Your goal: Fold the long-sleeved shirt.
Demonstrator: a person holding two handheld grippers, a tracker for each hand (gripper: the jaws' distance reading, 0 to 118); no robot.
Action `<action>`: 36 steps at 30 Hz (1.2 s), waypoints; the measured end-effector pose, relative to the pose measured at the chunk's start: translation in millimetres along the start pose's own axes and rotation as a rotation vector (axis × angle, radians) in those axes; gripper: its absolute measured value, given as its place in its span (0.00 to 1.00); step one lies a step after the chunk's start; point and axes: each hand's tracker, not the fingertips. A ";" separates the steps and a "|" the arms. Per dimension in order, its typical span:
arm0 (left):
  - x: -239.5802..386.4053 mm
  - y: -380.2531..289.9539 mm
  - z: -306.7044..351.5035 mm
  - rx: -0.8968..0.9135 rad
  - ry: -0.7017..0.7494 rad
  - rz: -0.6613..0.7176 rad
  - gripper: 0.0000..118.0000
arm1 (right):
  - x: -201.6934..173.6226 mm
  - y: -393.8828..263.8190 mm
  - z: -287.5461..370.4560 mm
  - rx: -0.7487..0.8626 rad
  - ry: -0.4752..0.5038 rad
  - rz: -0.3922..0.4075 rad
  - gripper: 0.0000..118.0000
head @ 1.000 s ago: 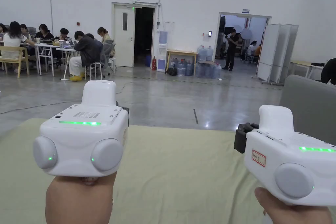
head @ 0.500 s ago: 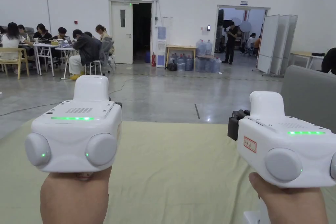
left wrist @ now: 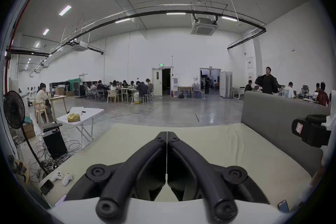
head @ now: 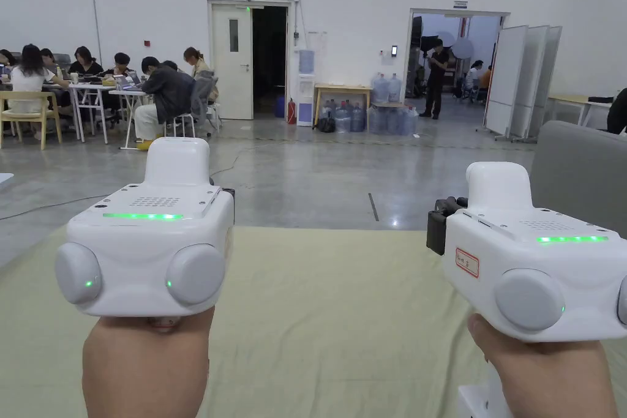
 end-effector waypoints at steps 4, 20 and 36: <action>-1.4 1.7 0.7 0.002 0.000 0.000 0.00 | 0.8 1.5 -0.6 -0.001 0.000 -0.008 0.02; -12.8 4.1 -2.6 0.012 -0.006 0.028 1.00 | 4.3 -0.3 -1.4 0.026 0.025 -0.015 1.00; -5.6 1.4 4.7 0.016 -0.006 0.023 1.00 | -9.6 -2.6 -7.7 -0.004 0.021 0.041 1.00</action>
